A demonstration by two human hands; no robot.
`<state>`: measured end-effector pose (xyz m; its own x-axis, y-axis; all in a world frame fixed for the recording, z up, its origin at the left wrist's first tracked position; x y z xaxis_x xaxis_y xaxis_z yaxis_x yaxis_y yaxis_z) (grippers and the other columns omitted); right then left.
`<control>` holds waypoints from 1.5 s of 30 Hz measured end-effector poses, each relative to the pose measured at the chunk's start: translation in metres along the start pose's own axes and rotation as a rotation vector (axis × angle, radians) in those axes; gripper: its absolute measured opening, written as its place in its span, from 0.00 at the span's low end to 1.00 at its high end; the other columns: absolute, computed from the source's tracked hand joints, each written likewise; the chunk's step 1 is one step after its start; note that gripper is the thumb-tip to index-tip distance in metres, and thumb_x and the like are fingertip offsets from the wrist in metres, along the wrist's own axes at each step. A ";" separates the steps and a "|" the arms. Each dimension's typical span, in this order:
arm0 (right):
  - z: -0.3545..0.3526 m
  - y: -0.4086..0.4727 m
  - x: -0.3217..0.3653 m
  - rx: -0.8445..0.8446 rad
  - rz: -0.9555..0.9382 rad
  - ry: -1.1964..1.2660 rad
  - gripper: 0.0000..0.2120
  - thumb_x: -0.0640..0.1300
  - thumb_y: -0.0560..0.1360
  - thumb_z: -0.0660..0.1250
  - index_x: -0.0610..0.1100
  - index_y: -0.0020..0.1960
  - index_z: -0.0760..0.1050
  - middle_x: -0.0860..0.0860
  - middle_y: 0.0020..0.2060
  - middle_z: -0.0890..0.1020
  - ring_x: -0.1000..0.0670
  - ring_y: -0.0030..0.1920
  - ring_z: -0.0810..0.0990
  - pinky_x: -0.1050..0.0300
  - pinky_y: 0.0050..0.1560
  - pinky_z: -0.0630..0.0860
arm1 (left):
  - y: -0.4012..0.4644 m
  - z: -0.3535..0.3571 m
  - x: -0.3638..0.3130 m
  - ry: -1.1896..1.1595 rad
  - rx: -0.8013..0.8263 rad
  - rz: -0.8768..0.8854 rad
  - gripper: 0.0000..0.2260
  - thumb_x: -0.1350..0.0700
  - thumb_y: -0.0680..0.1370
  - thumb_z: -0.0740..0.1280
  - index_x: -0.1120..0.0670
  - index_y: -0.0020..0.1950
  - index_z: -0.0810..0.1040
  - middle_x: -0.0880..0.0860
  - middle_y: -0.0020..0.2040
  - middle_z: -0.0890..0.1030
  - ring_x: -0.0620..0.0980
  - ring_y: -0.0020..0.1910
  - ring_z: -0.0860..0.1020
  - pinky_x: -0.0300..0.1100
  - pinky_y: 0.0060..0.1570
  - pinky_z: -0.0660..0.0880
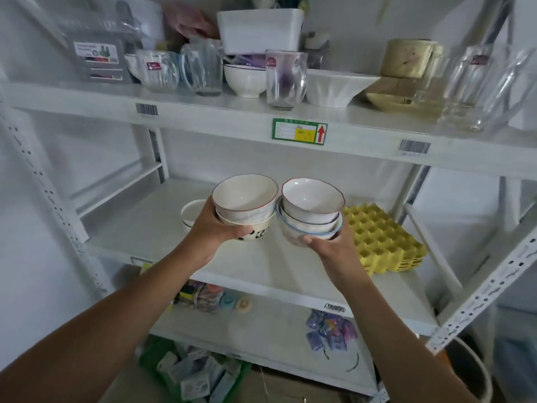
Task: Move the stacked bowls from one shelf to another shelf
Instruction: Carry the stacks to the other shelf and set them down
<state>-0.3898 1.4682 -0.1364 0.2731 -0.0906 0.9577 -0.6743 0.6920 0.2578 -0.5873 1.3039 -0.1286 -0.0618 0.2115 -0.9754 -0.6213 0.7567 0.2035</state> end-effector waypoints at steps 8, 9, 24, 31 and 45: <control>-0.004 0.046 -0.079 -0.001 0.015 -0.114 0.43 0.26 0.63 0.79 0.43 0.73 0.67 0.42 0.65 0.78 0.39 0.66 0.76 0.42 0.62 0.78 | 0.053 -0.026 0.084 -0.015 -0.014 -0.083 0.48 0.57 0.51 0.83 0.53 0.70 0.68 0.55 0.64 0.78 0.54 0.63 0.77 0.50 0.47 0.79; -0.006 0.050 -0.087 -0.006 0.017 -0.118 0.44 0.24 0.63 0.78 0.43 0.74 0.66 0.42 0.66 0.78 0.39 0.67 0.76 0.44 0.62 0.78 | 0.058 -0.029 0.093 -0.002 -0.011 -0.090 0.49 0.56 0.51 0.84 0.53 0.70 0.68 0.55 0.64 0.78 0.55 0.64 0.76 0.52 0.52 0.79; -0.018 0.102 -0.179 0.046 0.085 -0.191 0.44 0.31 0.61 0.80 0.54 0.71 0.68 0.54 0.64 0.80 0.52 0.65 0.79 0.54 0.60 0.78 | 0.099 -0.037 0.195 0.079 -0.104 -0.083 0.46 0.62 0.54 0.82 0.53 0.70 0.68 0.52 0.63 0.80 0.48 0.61 0.79 0.38 0.55 0.77; -0.028 0.118 -0.230 0.140 0.143 -0.212 0.45 0.27 0.63 0.79 0.47 0.74 0.66 0.49 0.66 0.79 0.46 0.66 0.78 0.53 0.55 0.80 | 0.098 -0.045 0.231 0.150 -0.163 -0.098 0.44 0.59 0.52 0.83 0.47 0.64 0.69 0.43 0.58 0.81 0.41 0.57 0.79 0.34 0.50 0.77; -0.057 0.135 -0.273 0.184 0.176 -0.331 0.53 0.38 0.55 0.85 0.49 0.75 0.64 0.50 0.68 0.76 0.48 0.68 0.75 0.55 0.65 0.76 | 0.103 -0.038 0.268 0.179 -0.189 -0.151 0.51 0.52 0.48 0.80 0.52 0.68 0.63 0.46 0.61 0.74 0.30 0.53 0.77 0.27 0.46 0.75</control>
<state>-0.5163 1.6267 -0.3704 -0.0721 -0.2282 0.9709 -0.8106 0.5806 0.0763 -0.6976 1.4155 -0.3720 -0.0840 -0.0204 -0.9963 -0.7674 0.6391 0.0516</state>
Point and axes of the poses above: each hand's wrist, its own y-axis towards the middle knuckle, its own z-axis out of the palm, x = y × z, the point moved 10 cm from there along y, towards the middle knuckle
